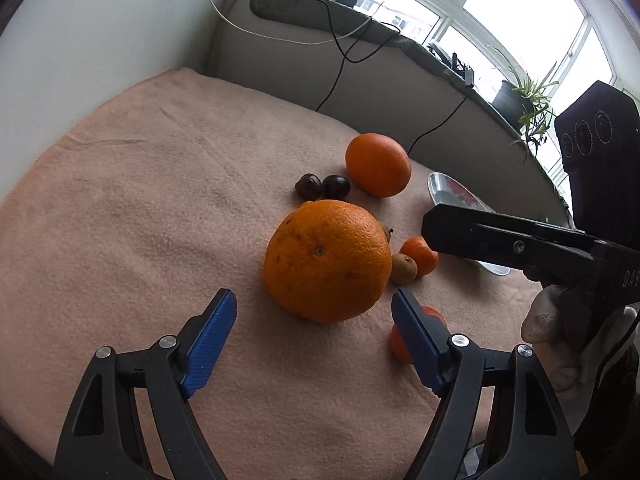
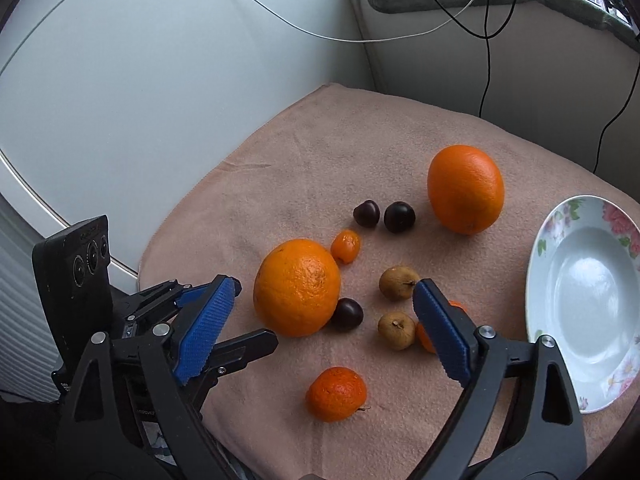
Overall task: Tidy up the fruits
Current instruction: 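Move the right gripper to the large round orange and close on it, then lift the large orange with the right gripper toward the white floral plate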
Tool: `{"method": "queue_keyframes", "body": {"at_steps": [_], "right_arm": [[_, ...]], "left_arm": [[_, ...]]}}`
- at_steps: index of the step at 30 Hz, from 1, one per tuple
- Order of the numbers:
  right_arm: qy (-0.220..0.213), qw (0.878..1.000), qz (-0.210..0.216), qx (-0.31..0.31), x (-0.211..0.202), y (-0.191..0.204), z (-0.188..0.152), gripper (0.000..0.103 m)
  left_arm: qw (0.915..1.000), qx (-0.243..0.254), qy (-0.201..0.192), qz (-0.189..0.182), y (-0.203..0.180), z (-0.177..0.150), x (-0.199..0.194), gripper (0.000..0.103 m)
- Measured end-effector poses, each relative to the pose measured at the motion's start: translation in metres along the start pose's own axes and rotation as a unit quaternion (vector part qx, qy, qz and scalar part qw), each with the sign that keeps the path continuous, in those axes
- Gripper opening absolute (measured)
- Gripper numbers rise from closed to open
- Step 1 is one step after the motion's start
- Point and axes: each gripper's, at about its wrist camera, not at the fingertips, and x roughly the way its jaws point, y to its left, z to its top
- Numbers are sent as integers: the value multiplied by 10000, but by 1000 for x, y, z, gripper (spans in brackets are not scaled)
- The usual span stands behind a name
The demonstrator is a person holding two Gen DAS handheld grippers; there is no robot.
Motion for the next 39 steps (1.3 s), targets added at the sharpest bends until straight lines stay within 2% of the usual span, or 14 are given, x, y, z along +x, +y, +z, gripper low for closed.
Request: {"method": "queue_keyframes", "body": {"at_steps": [3, 5, 7, 12, 16, 19, 22, 24, 32, 39], "right_arm": [[117, 9998, 112, -118, 7, 6, 2, 91], [200, 9995, 184, -168, 14, 9, 2, 82], [277, 9992, 224, -168, 20, 9, 4, 78], [450, 9986, 228, -146, 34, 7, 5, 77], [573, 9979, 279, -119, 41, 5, 6, 71], [584, 9979, 249, -154, 42, 5, 6, 70], [575, 9980, 197, -146, 42, 3, 7, 64], [565, 9982, 166, -145, 41, 3, 7, 60], [447, 9988, 121, -167, 35, 6, 6, 59], [204, 9996, 93, -142, 15, 6, 6, 59]], "left_arm": [[10000, -69, 24, -52, 3, 1, 2, 78], [9999, -84, 44, -89, 5, 1, 3, 77], [9998, -101, 72, -145, 7, 0, 5, 77], [9997, -107, 93, -221, 7, 2, 7, 75], [9994, -143, 118, -298, 8, 3, 9, 74], [9991, -175, 139, -370, 9, 3, 10, 71], [9987, -172, 152, -447, 7, 4, 12, 65], [9990, -122, 145, -411, 5, 4, 12, 64], [9995, -11, 124, -274, -3, 5, 11, 63], [9995, 111, 26, -296, -15, 10, 6, 63]]}}
